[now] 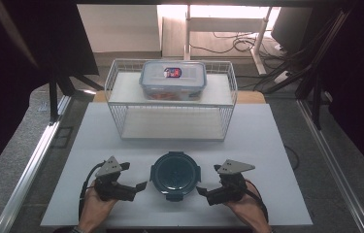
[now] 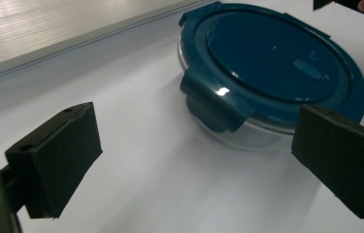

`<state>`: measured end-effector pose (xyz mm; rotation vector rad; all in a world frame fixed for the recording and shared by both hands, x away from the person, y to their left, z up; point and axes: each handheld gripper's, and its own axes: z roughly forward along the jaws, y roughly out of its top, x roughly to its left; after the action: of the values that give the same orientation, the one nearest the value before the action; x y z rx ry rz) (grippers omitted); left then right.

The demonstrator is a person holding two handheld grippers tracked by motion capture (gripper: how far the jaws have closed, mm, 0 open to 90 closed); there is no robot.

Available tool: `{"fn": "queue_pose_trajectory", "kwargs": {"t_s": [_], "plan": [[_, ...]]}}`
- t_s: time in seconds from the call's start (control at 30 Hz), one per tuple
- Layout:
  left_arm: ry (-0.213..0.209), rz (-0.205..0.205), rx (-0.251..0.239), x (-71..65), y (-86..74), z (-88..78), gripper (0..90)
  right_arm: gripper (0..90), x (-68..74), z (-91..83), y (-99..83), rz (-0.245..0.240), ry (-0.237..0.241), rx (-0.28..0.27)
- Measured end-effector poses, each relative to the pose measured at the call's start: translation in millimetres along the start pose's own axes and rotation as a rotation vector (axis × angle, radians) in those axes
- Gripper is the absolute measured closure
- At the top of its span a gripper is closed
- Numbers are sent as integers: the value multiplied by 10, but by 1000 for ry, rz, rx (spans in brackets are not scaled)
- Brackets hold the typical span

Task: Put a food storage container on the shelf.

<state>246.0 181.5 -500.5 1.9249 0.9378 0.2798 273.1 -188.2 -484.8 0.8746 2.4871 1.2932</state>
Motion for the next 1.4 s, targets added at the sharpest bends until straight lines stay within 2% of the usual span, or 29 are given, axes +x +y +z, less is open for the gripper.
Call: {"fn": "queue_pose_trajectory", "kwargs": {"t_s": [0.03, 0.07, 0.17, 0.23, 0.27, 0.3, 0.33, 0.43, 0.47, 0.5, 0.53, 0.57, 0.6, 0.7, 0.77, 0.8, 0.93, 1.07, 1.17, 1.23, 1.3, 1.33, 1.4], "plan": [[0, 0, 0, 0, 0, 0, 30, 6, 0, 0, 0, 0, 0, 0], [-19, -4, 4, -3, 31, 25, 26, 5, 14, 22, 28, 26, 17, 24], [-69, -24, 3, -5, 96, 79, 25, 7, 50, 50, 82, 40, 19, 66], [-77, -19, 9, -18, 137, 113, 26, 14, 69, 68, 118, 51, 10, 89], [-96, -14, 10, -25, 159, 135, 27, 20, 68, 78, 136, 59, 19, 99], [-96, -14, 10, -25, 159, 135, 24, 33, 68, 88, 156, 71, 34, 96], [-117, -10, 22, -28, 190, 175, 24, 43, 66, 94, 167, 74, 40, 93], [-134, -8, 34, -25, 221, 217, 29, 58, 54, 124, 193, 75, 43, 96], [-152, -11, 50, -14, 260, 281, 29, 67, 27, 167, 208, 93, 55, 102], [-152, -11, 50, -14, 260, 281, 29, 69, 5, 191, 210, 105, 66, 105], [-177, -22, 68, 17, 288, 356, 27, 70, -17, 211, 211, 123, 78, 114], [-177, -22, 68, 17, 288, 356, 22, 70, -17, 211, 211, 123, 78, 114], [-206, -52, 84, 55, 294, 441, 11, 69, -66, 260, 209, 151, 108, 130], [-249, -86, 113, 80, 260, 542, 0, 62, -129, 346, 200, 200, 170, 169], [-266, -94, 124, 91, 243, 563, 0, 67, -143, 371, 194, 214, 185, 170], [-288, -115, 153, 106, 218, 585, 2, 76, -166, 406, 185, 232, 205, 176], [-383, -187, 202, 134, 169, 615, 55, 127, -192, 428, 172, 268, 254, 188], [-356, -195, 218, 119, 172, 596, 145, 209, -232, 402, 170, 294, 251, 190], [-385, -258, 192, 193, 137, 535, 232, 261, -274, 372, 154, 327, 264, 194], [-409, -301, 189, 240, 103, 502, 303, 347, -300, 334, 148, 341, 255, 182], [-413, -312, 192, 251, 81, 499, 330, 375, -308, 308, 151, 351, 264, 172], [-419, -339, 175, 258, 56, 478, 344, 392, -306, 293, 154, 372, 271, 174], [-415, -342, 172, 247, 60, 459, 366, 405, -298, 292, 152, 378, 268, 178]]}}
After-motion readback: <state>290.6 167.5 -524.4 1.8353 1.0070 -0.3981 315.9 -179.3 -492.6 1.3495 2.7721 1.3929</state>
